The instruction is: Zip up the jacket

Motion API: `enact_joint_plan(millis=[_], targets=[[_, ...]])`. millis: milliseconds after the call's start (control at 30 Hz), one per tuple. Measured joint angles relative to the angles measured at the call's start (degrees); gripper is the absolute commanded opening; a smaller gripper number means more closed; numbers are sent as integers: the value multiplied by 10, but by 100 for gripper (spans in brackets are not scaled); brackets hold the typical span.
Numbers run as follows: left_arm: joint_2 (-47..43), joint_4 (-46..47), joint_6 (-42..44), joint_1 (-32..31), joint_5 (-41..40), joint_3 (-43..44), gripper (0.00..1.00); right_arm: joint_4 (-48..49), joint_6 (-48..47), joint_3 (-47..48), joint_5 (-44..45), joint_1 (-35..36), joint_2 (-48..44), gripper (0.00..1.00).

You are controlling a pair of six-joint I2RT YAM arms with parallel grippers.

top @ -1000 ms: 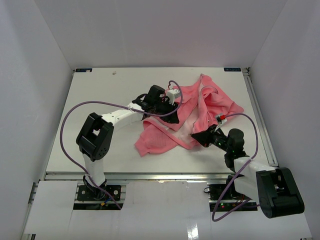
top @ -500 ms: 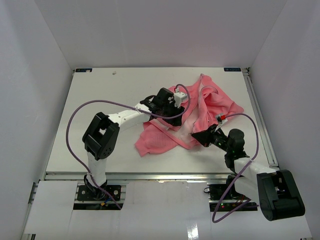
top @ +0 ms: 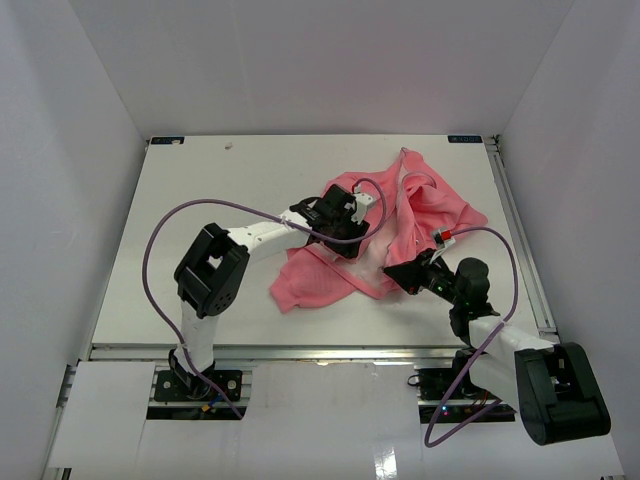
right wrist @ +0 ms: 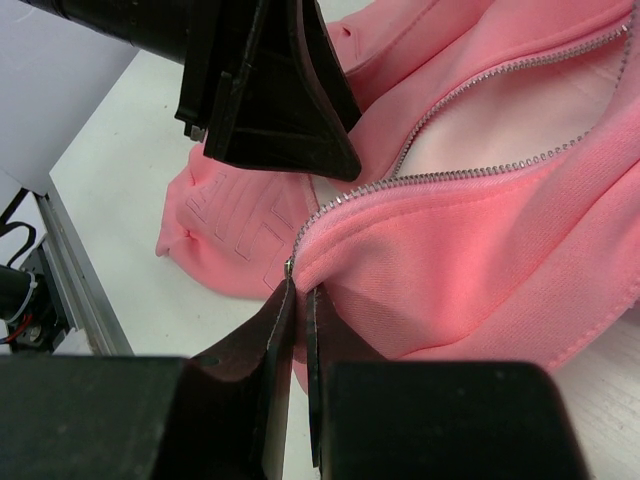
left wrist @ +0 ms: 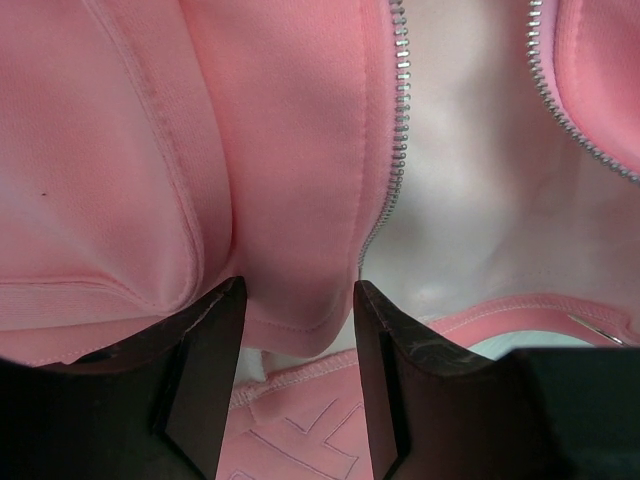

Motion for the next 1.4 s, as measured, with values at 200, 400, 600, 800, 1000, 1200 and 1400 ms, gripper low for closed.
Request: enact_joint_plan(millis=[200,400,600,800,1000,1200,1400], targets=[[11,-1,0,-8,-5,2,56,-8,0,0,2,0,-8,8],[19,-2,2,-15,-12,7,22,-8,0,0,2,0,-6,8],[24,3,2,-16,-2,10,0,-9,0,0,4,0,-6,8],[8,41,2,-11,36,-17,0,27,6,-1,0,0,24,8],[-62,127,-19,21,111,-100,0,118,29,-7,-23,5,82,8],[-132,271,-62,64,209,-192,0,219,43,-25,-48,10,97,8],[-177,424,-114,77,311,-273,0,252,58,3,-107,11,139,8]])
